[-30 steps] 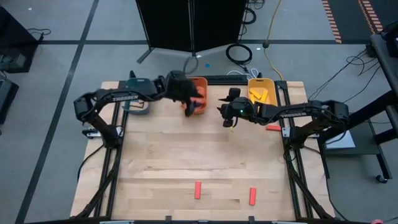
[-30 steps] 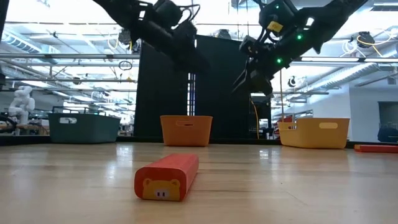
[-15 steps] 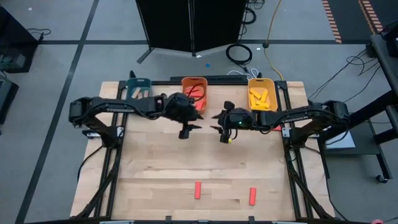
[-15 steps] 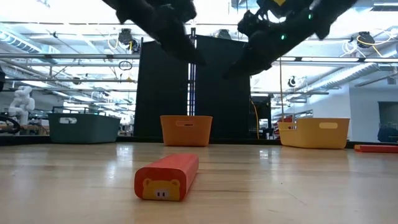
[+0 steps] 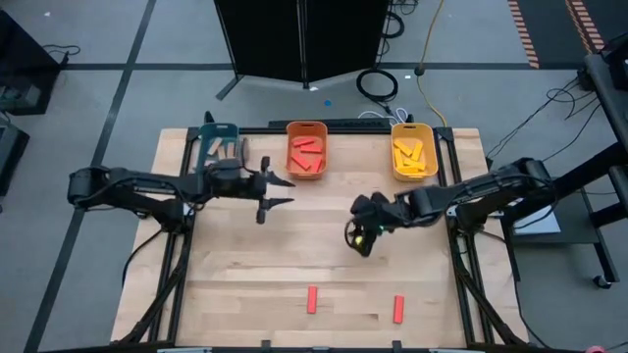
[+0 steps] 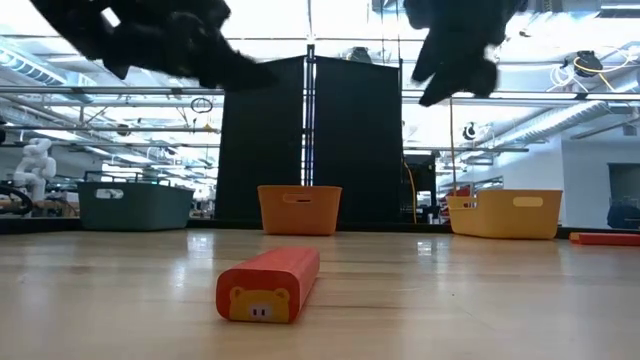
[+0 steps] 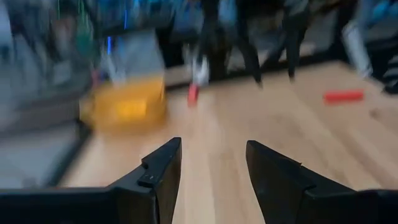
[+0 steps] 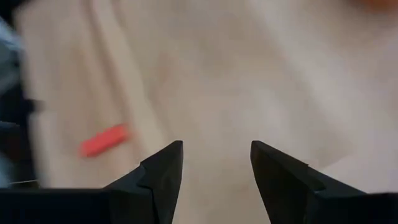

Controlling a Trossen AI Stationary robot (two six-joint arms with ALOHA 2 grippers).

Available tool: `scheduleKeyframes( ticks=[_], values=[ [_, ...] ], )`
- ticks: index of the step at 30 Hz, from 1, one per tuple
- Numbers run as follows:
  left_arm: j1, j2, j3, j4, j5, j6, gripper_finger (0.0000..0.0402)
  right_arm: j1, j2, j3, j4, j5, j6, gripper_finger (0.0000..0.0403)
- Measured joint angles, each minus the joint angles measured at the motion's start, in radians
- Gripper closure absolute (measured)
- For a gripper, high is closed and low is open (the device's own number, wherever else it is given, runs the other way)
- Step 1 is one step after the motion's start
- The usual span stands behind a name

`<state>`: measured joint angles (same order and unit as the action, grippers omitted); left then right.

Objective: Sort blocks
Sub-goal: Put the red block into the orange bin

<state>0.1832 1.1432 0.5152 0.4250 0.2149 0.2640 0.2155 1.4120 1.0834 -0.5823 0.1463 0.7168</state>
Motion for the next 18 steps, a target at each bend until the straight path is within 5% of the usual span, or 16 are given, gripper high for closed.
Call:
scheduleKeyframes(
  ticks=[5, 9, 13, 18],
  values=[
    [0.033, 0.046, -0.052, 0.354, 0.222, 0.081, 0.0226, 0.103, 0.001, 0.004, 0.004, -0.087, 0.362, 0.0220],
    [0.067, 0.121, -0.052, 0.568, 0.385, -0.008, 0.0226, 0.179, 0.027, 0.004, -0.005, -0.183, 0.704, 0.0220],
    [0.092, 0.187, -0.052, 0.611, 0.407, -0.064, 0.0226, 0.267, 0.082, 0.004, -0.001, -0.319, 1.054, 0.0220],
    [0.126, 0.240, -0.052, 0.614, 0.411, -0.040, 0.0226, 0.374, 0.152, 0.004, 0.021, -0.431, 1.290, 0.0220]
  ],
)
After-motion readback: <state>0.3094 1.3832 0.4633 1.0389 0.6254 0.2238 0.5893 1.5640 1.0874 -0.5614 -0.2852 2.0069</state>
